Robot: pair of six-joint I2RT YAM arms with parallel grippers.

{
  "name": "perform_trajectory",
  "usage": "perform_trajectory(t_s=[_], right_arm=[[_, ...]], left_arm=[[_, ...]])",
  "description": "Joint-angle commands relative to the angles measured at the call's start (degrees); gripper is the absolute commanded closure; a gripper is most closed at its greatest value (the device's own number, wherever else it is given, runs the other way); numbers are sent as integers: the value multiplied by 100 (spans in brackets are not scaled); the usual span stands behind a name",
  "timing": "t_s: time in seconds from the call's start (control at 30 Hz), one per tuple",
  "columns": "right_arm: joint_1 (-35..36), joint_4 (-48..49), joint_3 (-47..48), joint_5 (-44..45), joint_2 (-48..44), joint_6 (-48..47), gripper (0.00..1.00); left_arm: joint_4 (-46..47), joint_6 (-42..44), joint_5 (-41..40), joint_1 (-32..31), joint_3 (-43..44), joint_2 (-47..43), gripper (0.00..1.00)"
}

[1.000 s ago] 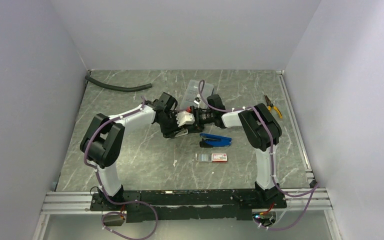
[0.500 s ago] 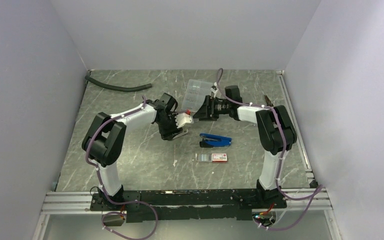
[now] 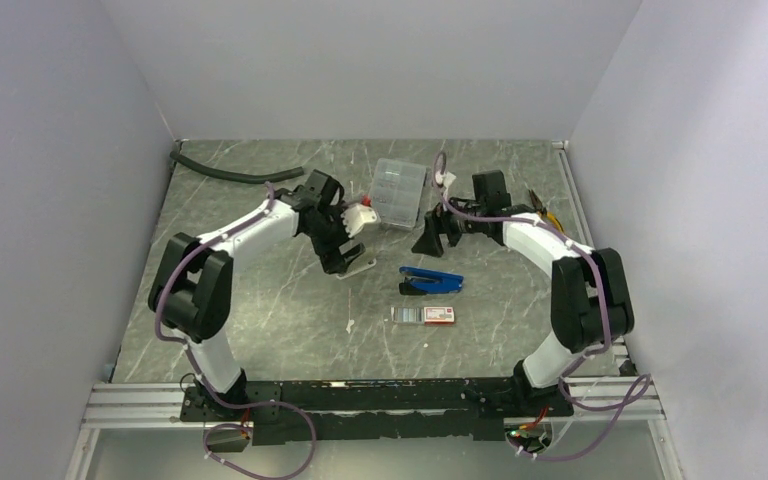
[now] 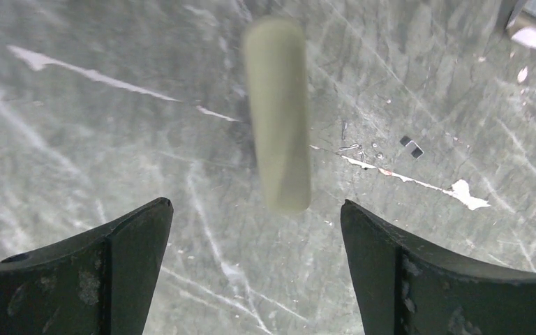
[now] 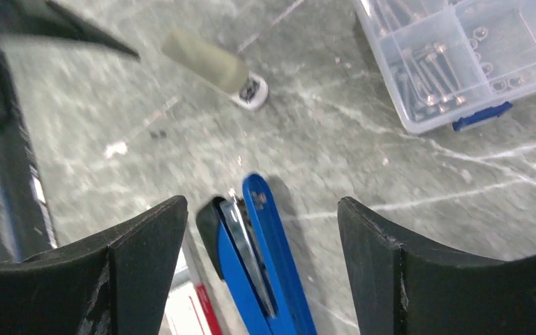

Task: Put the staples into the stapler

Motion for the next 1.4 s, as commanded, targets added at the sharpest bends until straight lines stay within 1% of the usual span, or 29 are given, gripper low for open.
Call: perform_trajectory(t_s=[0.0,0.17,0.3,0.4,0.57,0.7,0.83,0.93,1.0,1.03,1.1,1.13,1.23,1.3,1.37], right_arm=[[-5,-1145,-266,518,-461,-2524,16],[58,-1638,-553,847,-829,-3437,10],[170,-1837,-836,1149,-1080,-3931,7],[245,-1831,-1031,1342,-1168,-4105,7],[351,-1468,-1349,1696,-1077,-4255,8],[402,-1244,-1448,1814,-887,-4335,12],[509,-1090,-1486,1815,-800,-4359,22],[560,-941,-1493,1737,-740,-4292,33],[561,-862,-1465,1659,-655,-4262,43],[560,-857,-1409,1615,-584,-4244,52],[562,-915,-1321,1506,-509,-4249,64],[560,-917,-1275,1476,-464,-4243,67],[554,-800,-1297,1405,-461,-4214,69],[554,-891,-1242,1294,-439,-4232,73],[529,-1129,-1071,1121,-370,-4224,79]], left_arm=[[41,-638,177,245,331,-504,5],[50,-1055,260,716,424,-796,5],[-291,-1068,430,1021,721,-763,5],[-494,-1096,552,1099,901,-652,5],[-633,-1134,674,1102,1109,-435,5],[-805,-1221,754,1113,1397,-272,5],[-847,-1396,935,1113,1646,-155,5],[-889,-1412,1253,1113,1767,-68,5],[-893,-1419,1494,1113,1836,11,5],[-897,-1431,1594,1113,1888,56,5],[-918,-1449,1812,1113,2013,160,5],[-936,-1461,1919,1113,2088,222,5],[-937,-1518,2214,1113,2255,410,5],[-920,-1567,2384,1114,2341,516,5],[-920,-1564,2578,1113,2392,612,5]])
